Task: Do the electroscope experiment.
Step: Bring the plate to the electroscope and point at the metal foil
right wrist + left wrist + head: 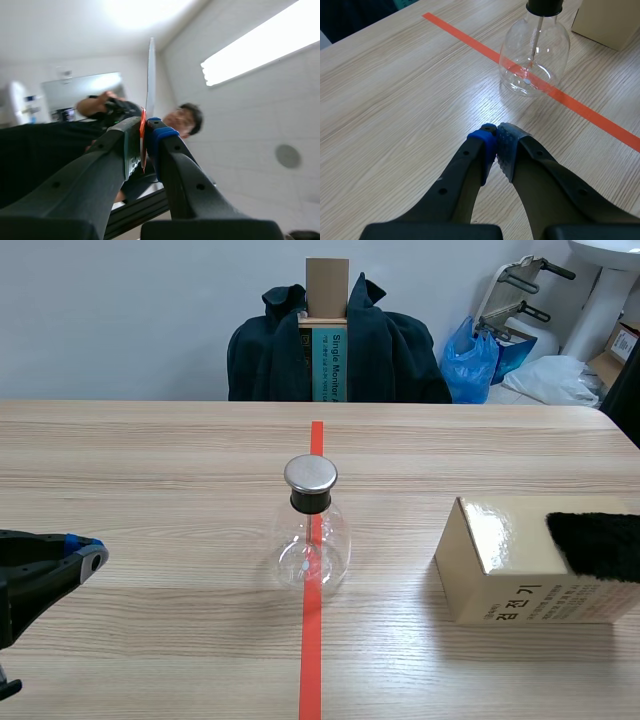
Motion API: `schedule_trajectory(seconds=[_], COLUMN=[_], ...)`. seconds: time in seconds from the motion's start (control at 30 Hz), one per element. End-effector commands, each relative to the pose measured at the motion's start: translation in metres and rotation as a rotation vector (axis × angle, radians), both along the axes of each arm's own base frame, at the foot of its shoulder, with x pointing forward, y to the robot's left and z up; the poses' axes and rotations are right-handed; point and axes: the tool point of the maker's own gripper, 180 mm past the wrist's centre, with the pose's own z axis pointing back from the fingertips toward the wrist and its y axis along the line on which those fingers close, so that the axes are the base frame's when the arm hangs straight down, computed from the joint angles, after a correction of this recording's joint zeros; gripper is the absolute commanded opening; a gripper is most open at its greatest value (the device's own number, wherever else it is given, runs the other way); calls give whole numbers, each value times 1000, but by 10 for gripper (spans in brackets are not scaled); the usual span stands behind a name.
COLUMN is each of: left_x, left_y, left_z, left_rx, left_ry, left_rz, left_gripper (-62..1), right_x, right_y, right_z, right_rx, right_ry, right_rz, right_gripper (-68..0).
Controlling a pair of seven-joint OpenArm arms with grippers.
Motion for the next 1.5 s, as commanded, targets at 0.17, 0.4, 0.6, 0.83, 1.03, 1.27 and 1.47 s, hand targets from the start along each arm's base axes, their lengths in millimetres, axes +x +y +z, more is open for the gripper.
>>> schedule_trajectory(seconds=[0.17, 0.4, 0.6, 0.83, 1.03, 1.27, 1.47], left_x=[5, 13, 22, 24, 27, 33, 41], left_y=[-11, -11, -10, -23, -44, -64, -74], left_z=[22, 20, -2, -33, -50, -68, -72], left_rx=[-74, -94, -108, -145, -196, -207, -216], left_ry=[-67, -73, -43, 4, 44, 71, 59], left_rz=[-26, -51, -48, -67, -81, -83, -82], left_gripper=[-581, -577, -577, -577, -577, -577, -577], right_x=[-2, 7, 29, 65, 85, 92, 74], right_y=[3, 7, 9, 50, 119, 182, 213], right_z=[77, 105, 110, 87, 35, -34, -85], right_rx=[3, 43, 114, 239, 253, 226, 173], right_ry=[-218, -242, -179, -88, 43, 225, 366], right_rz=[15, 46, 78, 153, 247, 294, 318], right_gripper=[-669, -669, -669, -669, -669, -669, -669])
